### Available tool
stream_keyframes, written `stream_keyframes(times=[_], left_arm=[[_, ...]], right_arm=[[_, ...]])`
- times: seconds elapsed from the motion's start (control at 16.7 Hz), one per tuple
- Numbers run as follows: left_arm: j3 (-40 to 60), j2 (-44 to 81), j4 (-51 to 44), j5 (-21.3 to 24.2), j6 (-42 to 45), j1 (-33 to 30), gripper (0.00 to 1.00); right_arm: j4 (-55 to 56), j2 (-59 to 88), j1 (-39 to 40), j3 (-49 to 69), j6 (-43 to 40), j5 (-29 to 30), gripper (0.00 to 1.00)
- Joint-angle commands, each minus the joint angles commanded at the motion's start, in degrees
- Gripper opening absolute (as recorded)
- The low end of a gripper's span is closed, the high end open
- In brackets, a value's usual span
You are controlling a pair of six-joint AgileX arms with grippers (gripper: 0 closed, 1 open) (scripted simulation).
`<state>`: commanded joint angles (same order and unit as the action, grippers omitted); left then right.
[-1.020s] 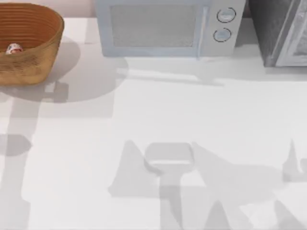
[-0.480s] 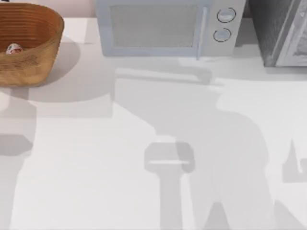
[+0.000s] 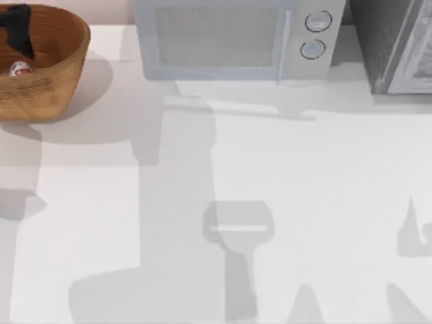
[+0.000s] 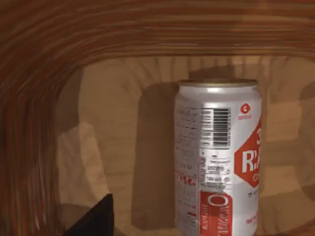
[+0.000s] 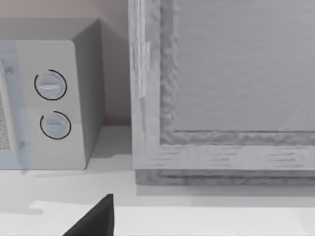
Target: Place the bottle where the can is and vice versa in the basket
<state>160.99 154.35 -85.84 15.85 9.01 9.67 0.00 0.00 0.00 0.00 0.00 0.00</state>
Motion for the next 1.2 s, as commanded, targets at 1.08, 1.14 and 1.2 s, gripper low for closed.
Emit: stream_keyframes(times=[1.08,1.14,1.2], left_arm=[[-7.18,2.66,7.60,0.30,-0.86,-0.80,1.00],[-9.15,2.30,9.24,0.27,-1.00,-0.94,1.00],[-10.98,1.96,10.77,0.25,-1.14,-1.07,1.00]], right_arm=[[0.00,0.00,0.00,0.00,0.00,0.00,1.00],[0.00,0.00,0.00,0.00,0.00,0.00,1.00],[0.00,0.00,0.00,0.00,0.00,0.00,1.00]])
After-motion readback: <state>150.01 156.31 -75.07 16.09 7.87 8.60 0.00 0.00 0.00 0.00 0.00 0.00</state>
